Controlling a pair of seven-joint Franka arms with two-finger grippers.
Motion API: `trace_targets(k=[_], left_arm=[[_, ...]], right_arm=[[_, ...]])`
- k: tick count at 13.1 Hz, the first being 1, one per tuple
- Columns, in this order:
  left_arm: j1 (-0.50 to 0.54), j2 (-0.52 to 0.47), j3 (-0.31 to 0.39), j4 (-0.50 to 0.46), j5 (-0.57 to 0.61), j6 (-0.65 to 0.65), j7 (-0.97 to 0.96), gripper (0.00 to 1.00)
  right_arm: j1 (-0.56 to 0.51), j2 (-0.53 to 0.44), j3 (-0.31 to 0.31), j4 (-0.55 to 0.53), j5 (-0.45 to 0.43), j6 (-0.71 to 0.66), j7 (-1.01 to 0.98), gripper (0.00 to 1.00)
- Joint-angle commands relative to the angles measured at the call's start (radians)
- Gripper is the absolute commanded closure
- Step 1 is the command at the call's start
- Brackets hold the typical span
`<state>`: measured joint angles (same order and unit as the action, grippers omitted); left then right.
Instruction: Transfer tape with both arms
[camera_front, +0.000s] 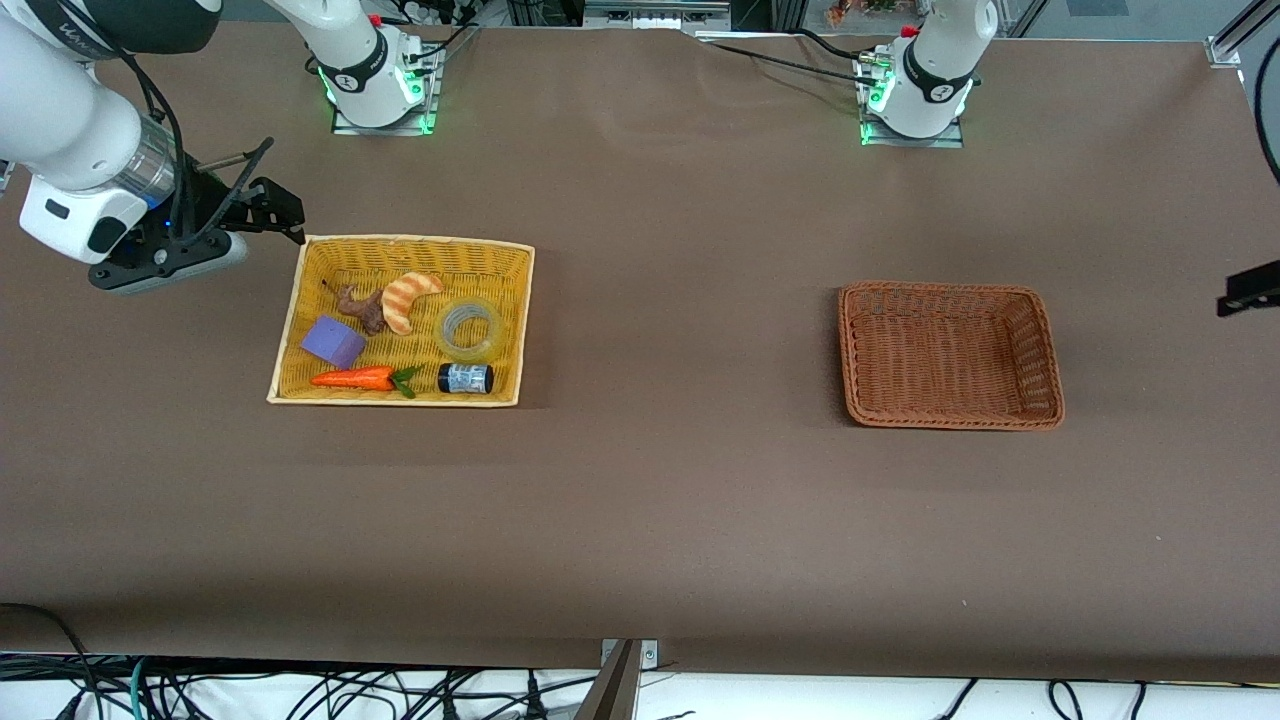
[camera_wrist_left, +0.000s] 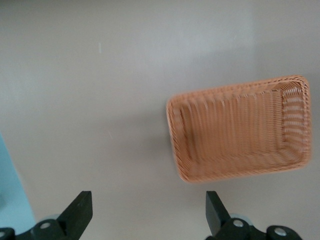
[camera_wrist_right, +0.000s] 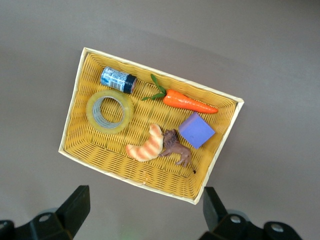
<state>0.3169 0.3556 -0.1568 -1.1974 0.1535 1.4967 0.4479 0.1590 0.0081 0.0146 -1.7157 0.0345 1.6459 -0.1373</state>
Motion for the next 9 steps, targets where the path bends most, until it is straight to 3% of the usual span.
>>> trace_targets(k=[1, 3, 5, 6, 9], left_arm=[[-0.013, 0.054, -0.018, 0.102, 0.038, -0.010, 0.133, 0.00], [-0.033, 0.039, -0.023, 0.098, -0.006, -0.099, 0.077, 0.00], [-0.048, 0.026, -0.038, 0.104, -0.104, -0.183, -0.352, 0.00], [-0.048, 0.025, -0.068, 0.104, -0.118, -0.229, -0.458, 0.00], [-0.055, 0.020, -0.112, 0.096, -0.107, -0.245, -0.468, 0.00]], right_arm=[[-0.003, -0.002, 0.004, 0.018, 0.010, -0.027, -0.010, 0.00], [-0.004, -0.004, 0.002, 0.016, 0.011, -0.029, -0.005, 0.00], [-0.004, -0.010, 0.002, 0.011, 0.012, -0.029, -0.004, 0.00], [-0.004, -0.010, 0.002, 0.011, 0.012, -0.029, -0.004, 0.00], [-0.004, -0.011, 0.001, 0.011, 0.012, -0.029, -0.005, 0.00]])
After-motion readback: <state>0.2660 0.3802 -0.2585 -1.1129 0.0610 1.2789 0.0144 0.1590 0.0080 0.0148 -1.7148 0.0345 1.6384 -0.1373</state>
